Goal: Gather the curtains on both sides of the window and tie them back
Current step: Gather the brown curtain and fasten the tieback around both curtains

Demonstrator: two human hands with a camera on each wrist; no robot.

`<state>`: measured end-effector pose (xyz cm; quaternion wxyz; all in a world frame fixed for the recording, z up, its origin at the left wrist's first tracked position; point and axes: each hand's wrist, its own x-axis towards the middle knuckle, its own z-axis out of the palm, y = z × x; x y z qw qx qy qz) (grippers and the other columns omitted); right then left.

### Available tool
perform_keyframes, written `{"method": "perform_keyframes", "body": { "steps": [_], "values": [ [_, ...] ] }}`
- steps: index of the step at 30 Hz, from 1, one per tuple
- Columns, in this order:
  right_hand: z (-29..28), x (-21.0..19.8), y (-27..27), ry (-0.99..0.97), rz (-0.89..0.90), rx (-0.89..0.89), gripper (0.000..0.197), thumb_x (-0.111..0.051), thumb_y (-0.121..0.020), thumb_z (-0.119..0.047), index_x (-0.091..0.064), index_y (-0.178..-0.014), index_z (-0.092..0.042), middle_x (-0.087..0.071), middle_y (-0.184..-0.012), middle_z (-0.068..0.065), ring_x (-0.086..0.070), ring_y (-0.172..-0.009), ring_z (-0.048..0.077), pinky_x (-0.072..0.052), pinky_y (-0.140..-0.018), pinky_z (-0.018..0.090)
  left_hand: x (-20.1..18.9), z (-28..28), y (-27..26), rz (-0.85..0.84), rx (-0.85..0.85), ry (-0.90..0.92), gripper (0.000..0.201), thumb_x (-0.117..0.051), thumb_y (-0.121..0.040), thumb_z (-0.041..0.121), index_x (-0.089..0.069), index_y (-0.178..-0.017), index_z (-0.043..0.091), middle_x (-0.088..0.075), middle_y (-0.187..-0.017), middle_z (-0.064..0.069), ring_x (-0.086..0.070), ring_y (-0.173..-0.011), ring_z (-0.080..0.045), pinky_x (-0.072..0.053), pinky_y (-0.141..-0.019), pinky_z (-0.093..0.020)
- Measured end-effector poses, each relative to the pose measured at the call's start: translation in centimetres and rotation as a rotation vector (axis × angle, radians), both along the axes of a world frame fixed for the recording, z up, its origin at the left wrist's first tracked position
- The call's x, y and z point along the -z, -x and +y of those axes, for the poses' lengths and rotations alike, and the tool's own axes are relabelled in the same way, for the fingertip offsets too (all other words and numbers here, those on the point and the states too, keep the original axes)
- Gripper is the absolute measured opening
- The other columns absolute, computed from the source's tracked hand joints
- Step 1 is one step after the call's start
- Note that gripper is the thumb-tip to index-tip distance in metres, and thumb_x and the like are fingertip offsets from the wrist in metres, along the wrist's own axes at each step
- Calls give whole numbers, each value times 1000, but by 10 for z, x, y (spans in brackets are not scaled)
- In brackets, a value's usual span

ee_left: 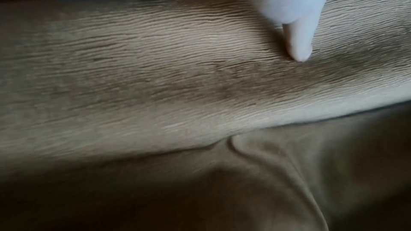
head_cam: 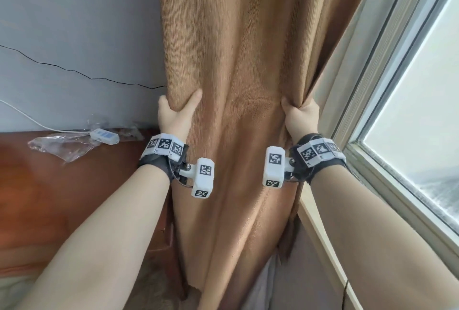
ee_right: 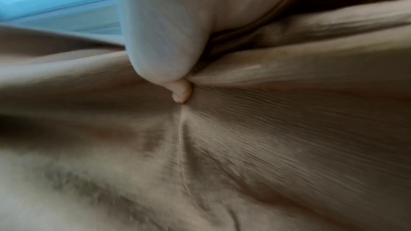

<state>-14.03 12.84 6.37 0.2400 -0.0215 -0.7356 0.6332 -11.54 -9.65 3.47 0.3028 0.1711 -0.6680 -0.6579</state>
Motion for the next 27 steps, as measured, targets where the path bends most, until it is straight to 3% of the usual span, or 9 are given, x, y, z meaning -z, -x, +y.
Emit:
{"method": "perform_keyframes", "body": {
  "steps": [2,4,7,9,11,15,19,24,27],
  "values": [
    [-5,2,1,-73,-3,50,31,-58,-88,-21,-58,-115,-7,-64,-109,9,-59,-99,23,-42,-78,24,1,4,-5,9,15,20,109,-73,-58,69,-31,-143,14,-39,-144,1,-40,-130,-16,-33,-111,-37],
    [-9,2,2,-115,-20,77,31,-55,-90,-23,-56,-117,-7,-62,-112,10,-57,-98,21,-36,-71,18,5,8,-10,43,16,43,103,-73,-53,73,-46,-132,12,-53,-134,-4,-51,-123,-18,-43,-104,-41],
    [-12,3,1,-144,-50,93,34,-53,-91,-24,-52,-121,-8,-61,-116,12,-57,-104,25,-33,-72,16,8,21,-18,135,31,150,39,-73,-76,43,-61,-101,15,-68,-104,0,-64,-98,-13,-51,-92,-36],
    [-12,3,1,-160,-58,91,34,-53,-91,-23,-52,-121,-8,-61,-117,13,-57,-104,28,-34,-75,19,9,29,-24,166,55,215,21,-70,-82,33,-60,-93,18,-68,-93,0,-65,-89,-16,-52,-86,-35],
    [-14,3,0,-175,-68,75,32,-52,-91,-21,-52,-120,-8,-61,-115,12,-57,-98,27,-34,-74,20,11,36,-27,182,86,294,22,-67,-84,32,-60,-88,12,-68,-87,-4,-65,-84,-21,-53,-80,-34],
    [-18,3,-3,-197,-65,40,31,-49,-90,-16,-52,-119,-7,-61,-114,14,-58,-102,29,-37,-77,23,18,51,-32,220,153,504,39,-58,-88,39,-58,-83,0,-63,-79,-11,-60,-74,-25,-49,-70,-34],
    [-22,4,-7,-205,-41,-7,27,-47,-87,-13,-55,-112,-6,-62,-107,13,-58,-99,29,-44,-80,28,17,71,-42,224,250,663,31,-58,-89,34,-46,-81,8,-51,-81,-4,-53,-74,-23,-45,-68,-35],
    [-18,6,-13,-185,-20,-101,25,-47,-87,-12,-57,-109,-6,-64,-105,9,-61,-97,25,-50,-87,35,16,89,-42,122,324,624,37,-54,-91,40,-46,-107,7,-55,-103,-7,-56,-98,-29,-46,-83,-38],
    [-12,6,-20,-156,-6,-187,16,-49,-89,-10,-57,-102,-16,-64,-100,5,-60,-94,21,-48,-83,31,14,100,-41,104,334,650,33,-47,-96,34,-41,-109,5,-58,-96,-17,-57,-92,-39,-46,-77,-43]
  ]
}}
